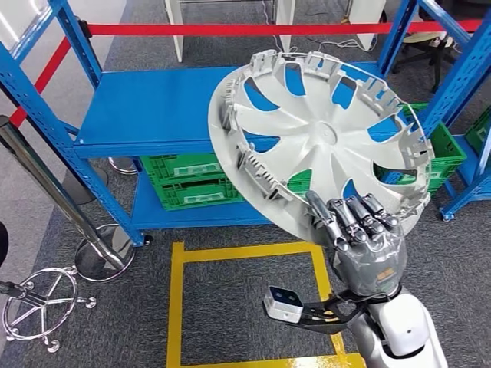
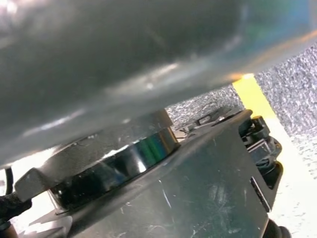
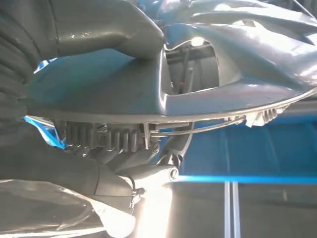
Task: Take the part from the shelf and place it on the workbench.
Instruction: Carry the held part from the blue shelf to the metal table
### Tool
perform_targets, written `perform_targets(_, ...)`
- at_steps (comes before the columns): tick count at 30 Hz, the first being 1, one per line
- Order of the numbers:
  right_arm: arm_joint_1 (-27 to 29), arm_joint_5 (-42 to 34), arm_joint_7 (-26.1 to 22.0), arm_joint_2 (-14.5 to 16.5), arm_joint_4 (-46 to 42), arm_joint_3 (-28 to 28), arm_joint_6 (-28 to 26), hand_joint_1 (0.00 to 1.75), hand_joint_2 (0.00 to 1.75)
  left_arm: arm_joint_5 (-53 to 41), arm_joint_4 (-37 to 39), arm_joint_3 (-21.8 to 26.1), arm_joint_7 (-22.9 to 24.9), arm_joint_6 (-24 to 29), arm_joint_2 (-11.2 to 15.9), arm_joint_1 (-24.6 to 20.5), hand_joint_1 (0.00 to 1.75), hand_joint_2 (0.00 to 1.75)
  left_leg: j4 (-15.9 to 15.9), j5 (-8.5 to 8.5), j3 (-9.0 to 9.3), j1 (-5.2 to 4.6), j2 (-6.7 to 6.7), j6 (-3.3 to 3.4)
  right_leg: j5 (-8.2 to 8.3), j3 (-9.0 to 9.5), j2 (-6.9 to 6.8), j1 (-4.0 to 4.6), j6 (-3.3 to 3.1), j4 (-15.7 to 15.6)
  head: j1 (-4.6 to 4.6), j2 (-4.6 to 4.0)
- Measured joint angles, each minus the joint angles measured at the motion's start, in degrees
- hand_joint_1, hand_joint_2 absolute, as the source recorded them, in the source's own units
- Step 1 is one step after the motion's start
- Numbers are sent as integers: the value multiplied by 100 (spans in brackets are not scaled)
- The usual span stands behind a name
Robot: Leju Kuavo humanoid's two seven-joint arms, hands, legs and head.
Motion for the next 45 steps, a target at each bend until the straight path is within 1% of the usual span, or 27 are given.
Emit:
perform_targets(2,3,3,27,-86,-22,44,1,175,175,-9,1,-21,7,5,8,-1,0,0,41,-15,-78,-1,-3,-54,59,-106,-17,-26,-59,-17,-4,0)
perform_targets(3,3,4,35,-117,-29,61,2,175,175,-14,2,-33,17,7,12,2,0,0,157,-167,-134,6,-8,-91,114,-172,-31,-41,-108,-13,-20,0)
perform_targets(6,3,6,67,-170,-46,97,3,175,175,-22,2,-57,41,7,18,3,0,0,1061,-967,-342,64,-16,-206,279,-388,-67,-52,-196,21,-64,-1)
perform_targets(7,4,6,75,-182,-51,105,3,175,175,-24,2,-59,43,7,19,0,0,0,1383,-1098,-374,83,-16,-229,325,-475,-76,-51,-196,49,-66,-1)
perform_targets(8,4,6,79,-193,-57,111,3,175,175,-25,2,-61,45,7,20,-4,0,0,1577,-1092,-349,97,-16,-242,366,-566,-84,-49,-195,88,-66,-1)
perform_targets(9,4,6,79,-200,-64,114,2,175,175,-25,2,-62,48,7,20,-5,0,0,1587,-968,-245,106,-16,-245,402,-659,-89,-49,-192,134,-67,-1)
perform_targets(10,5,6,79,-205,-73,116,2,175,175,-25,2,-62,51,7,21,-6,0,0,1393,-787,-57,111,-17,-234,431,-743,-90,-47,-186,179,-68,-1)
perform_targets(12,9,6,79,-212,-93,116,1,175,175,-25,2,-62,54,8,24,-11,0,0,632,-602,461,99,-21,-167,486,-860,-88,-40,-159,243,-68,-1)
perform_targets(14,12,6,80,-220,-112,116,1,175,175,-25,3,-63,52,10,29,-17,0,0,12,-672,802,69,-24,-103,574,-925,-95,-43,-102,257,-66,-1)
perform_targets(17,13,6,84,-236,-133,118,1,175,175,-25,5,-64,48,10,34,-18,0,0,-199,-598,799,49,-13,-33,666,-1013,-88,-65,7,219,-66,-1)
perform_targets(19,18,5,89,-258,-145,121,1,175,175,-25,7,-65,48,8,28,-23,0,0,-264,-466,723,77,7,41,357,-1144,-45,-67,55,469,-37,-1)
perform_targets(21,21,4,89,-282,-151,129,1,175,175,-26,7,-66,48,4,17,-34,0,0,-249,-380,600,87,18,77,-170,-1369,-14,-72,85,1191,0,-1)
perform_targets(22,25,4,88,-292,-152,133,2,175,175,-26,7,-67,48,2,13,-38,0,0,-221,-344,528,87,23,75,-339,-1458,-10,-75,104,1583,9,-1)
perform_targets(23,29,4,90,-302,-153,136,2,175,175,-27,7,-67,48,1,9,-38,0,0,-186,-312,455,91,28,69,-380,-1482,-10,-78,122,1849,10,-1)
perform_targets(24,35,4,92,-309,-153,138,3,175,175,-27,7,-67,48,0,7,-38,0,0,-145,-286,382,100,32,57,-296,-1415,-10,-85,142,1912,12,-1)
perform_targets(25,39,4,95,-315,-153,138,3,175,175,-27,7,-67,48,-1,4,-38,0,0,-97,-263,309,115,34,40,-130,-1244,-11,-97,161,1753,12,-1)
perform_targets(27,40,4,99,-320,-153,139,3,175,175,-27,7,-68,48,-2,3,-40,0,0,34,-234,158,130,31,-7,116,-707,-10,-126,223,1012,28,-1)
perform_targets(29,39,4,99,-322,-165,141,2,175,175,-27,7,-68,48,-2,4,-43,0,0,159,-192,24,107,22,-68,80,-350,15,-136,230,434,44,1)
perform_targets(32,60,4,101,-326,-177,141,3,175,175,-27,8,-69,49,0,9,-33,0,0,220,-110,-117,90,9,-152,64,-412,24,-138,135,353,27,1)
perform_targets(34,70,4,104,-327,-181,136,4,175,175,-27,10,-69,54,1,13,-29,0,0,436,-401,-231,107,1,-213,149,-556,-2,-147,23,375,-7,-1)
perform_targets(36,73,5,105,-328,-185,131,3,175,175,-27,11,-69,58,1,15,-30,0,0,1067,-977,-365,127,-1,-268,258,-708,-23,-125,-77,392,-50,-1)
perform_targets(37,76,6,104,-328,-186,130,3,175,175,-27,11,-69,58,1,16,-30,0,0,1428,-1193,-409,133,-1,-278,315,-781,-34,-107,-109,404,-61,-1)
perform_targets(38,77,6,104,-329,-186,129,3,175,175,-27,11,-69,58,1,17,-34,0,0,1692,-1279,-400,134,-1,-273,368,-856,-42,-87,-125,418,-62,-1)
perform_targets(40,79,6,103,-329,-186,129,3,175,175,-27,11,-69,58,1,17,-39,0,0,1669,-1093,-153,124,-2,-218,470,-1008,-49,-41,-146,446,-64,-1)
perform_targets(42,79,5,103,-329,-191,129,3,175,175,-27,11,-69,58,1,19,-48,0,0,964,-844,385,86,-6,-92,582,-1138,-40,0,-154,458,-63,-1)
perform_targets(44,75,5,104,-330,-203,128,3,175,175,-27,11,-69,58,3,20,-69,0,0,197,-858,855,38,-10,6,701,-1210,-41,9,-122,441,-57,-1)
perform_targets(45,73,5,104,-330,-208,127,3,175,175,-27,11,-70,58,4,20,-79,0,0,0,-887,949,12,-13,27,768,-1224,-48,-7,-89,413,-64,-1)
